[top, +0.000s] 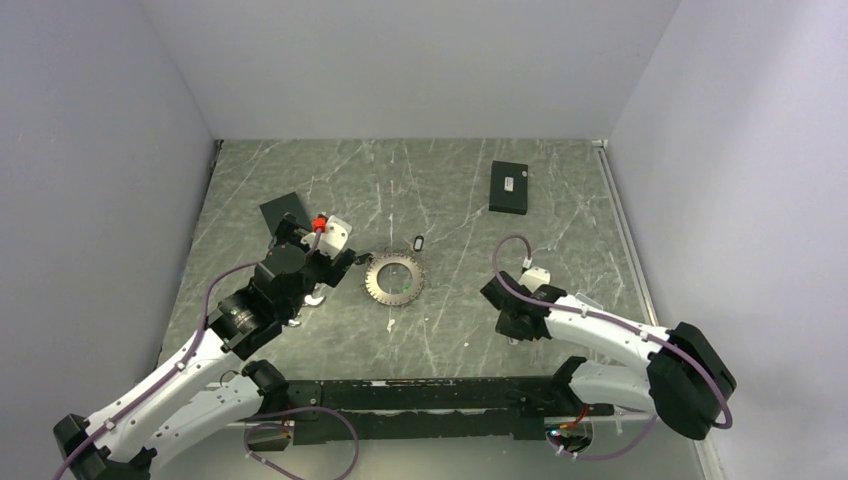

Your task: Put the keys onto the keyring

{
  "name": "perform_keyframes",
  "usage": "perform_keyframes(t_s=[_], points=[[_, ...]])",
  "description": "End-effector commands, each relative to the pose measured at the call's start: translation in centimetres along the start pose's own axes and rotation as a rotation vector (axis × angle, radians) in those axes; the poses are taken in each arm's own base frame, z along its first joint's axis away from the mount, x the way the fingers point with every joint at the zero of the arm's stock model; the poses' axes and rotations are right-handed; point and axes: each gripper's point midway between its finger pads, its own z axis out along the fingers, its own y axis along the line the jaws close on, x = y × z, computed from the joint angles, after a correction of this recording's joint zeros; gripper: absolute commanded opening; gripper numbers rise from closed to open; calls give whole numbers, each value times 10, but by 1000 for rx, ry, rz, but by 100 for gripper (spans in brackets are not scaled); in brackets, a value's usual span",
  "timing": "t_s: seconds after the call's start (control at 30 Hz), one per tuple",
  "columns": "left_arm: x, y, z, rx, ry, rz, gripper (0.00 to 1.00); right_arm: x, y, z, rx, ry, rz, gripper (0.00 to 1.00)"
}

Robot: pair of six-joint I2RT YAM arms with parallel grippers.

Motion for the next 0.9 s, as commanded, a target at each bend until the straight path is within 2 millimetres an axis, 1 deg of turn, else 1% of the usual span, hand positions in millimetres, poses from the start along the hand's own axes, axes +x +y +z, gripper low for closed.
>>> perform_keyframes(t_s=[0.0, 0.03, 0.17, 0.23, 0.3, 0.33, 0.4, 0.47, 0.53, 0.67, 0.8, 0.87], points=[[-16, 10, -3, -28, -38, -27, 99, -2, 16, 4, -54, 3, -67, 0], [-16, 10, -3, -29, -39, -28, 99, -2, 20, 5, -68, 6, -94, 0], [-15, 10, -3, -30, -38, -26, 99, -1, 50, 0, -182, 33, -214, 0], [-15, 10, -3, -30, -37, -25, 99, 2, 70, -8, -269, 32, -288, 0], [-15, 10, -3, -30, -37, -24, 99, 6, 86, -17, -336, 18, -348, 0], [-15, 10, -3, -30, -37, -24, 99, 8, 90, -19, -350, 15, -364, 0], [-15, 10, -3, -31, -34, -23, 99, 11, 90, -19, -349, 21, -380, 0], [-14, 10, -2, -31, -34, -21, 99, 12, 90, -17, -342, 22, -387, 0], [-14, 10, -2, -31, -32, -20, 99, 12, 94, -18, -360, 21, -398, 0], [-13, 7, -1, -17, -31, -15, 99, 14, 115, -34, -506, 20, -445, 0], [-17, -4, -2, 50, -53, -14, 99, 9, 135, -59, -659, -18, -513, 0], [-20, -12, -5, 98, -67, -16, 98, 7, 145, -75, -747, -36, -539, 0]])
